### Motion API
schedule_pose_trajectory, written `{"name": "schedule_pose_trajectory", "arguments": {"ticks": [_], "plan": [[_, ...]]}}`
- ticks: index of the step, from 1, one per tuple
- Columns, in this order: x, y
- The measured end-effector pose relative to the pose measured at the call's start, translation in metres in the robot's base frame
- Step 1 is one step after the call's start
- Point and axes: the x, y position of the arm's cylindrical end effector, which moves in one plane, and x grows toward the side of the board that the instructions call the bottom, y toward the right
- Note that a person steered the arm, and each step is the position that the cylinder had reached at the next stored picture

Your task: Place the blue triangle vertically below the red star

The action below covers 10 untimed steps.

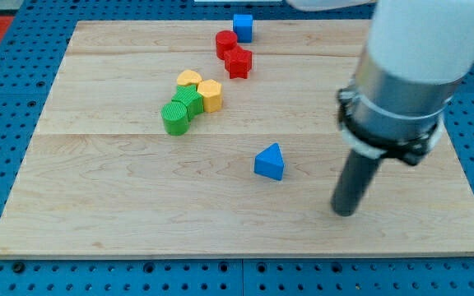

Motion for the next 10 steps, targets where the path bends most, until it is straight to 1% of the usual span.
{"name": "schedule_pose_trajectory", "arguments": {"ticks": [1, 3, 4, 5, 7, 9, 10], "plan": [[-0.038, -0.038], [-0.110, -0.087], [-0.074, -0.091], [-0.049, -0.100], [-0.032, -0.159], [-0.028, -0.200], [-0.026, -0.239]]}}
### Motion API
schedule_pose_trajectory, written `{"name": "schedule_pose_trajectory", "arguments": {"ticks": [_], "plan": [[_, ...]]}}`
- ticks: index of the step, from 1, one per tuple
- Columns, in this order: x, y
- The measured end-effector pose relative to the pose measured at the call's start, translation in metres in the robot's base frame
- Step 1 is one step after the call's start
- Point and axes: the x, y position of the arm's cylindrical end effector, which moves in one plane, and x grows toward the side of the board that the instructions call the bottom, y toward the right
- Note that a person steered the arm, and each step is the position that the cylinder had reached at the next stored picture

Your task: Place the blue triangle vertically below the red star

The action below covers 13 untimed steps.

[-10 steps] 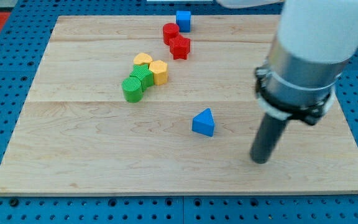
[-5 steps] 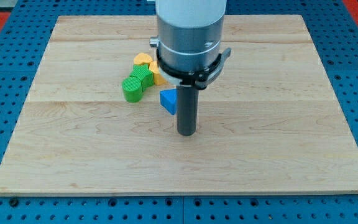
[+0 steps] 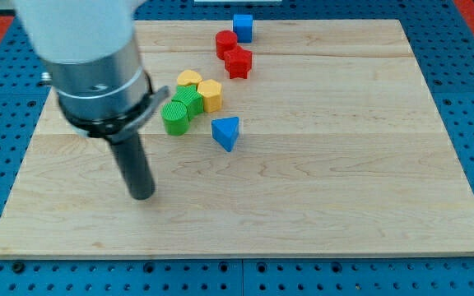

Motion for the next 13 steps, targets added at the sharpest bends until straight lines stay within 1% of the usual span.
{"name": "schedule_pose_trajectory", "arguments": {"ticks": [1, 3, 7, 8, 9, 10, 11, 12, 13], "plan": [[0.001, -0.033], [0.001, -0.068], [0.001, -0.161], [-0.010, -0.157], [-0.042, -0.041], [-0.021, 0.009], [-0.058, 0.060], [-0.098, 0.083], [-0.098, 0.117]]}}
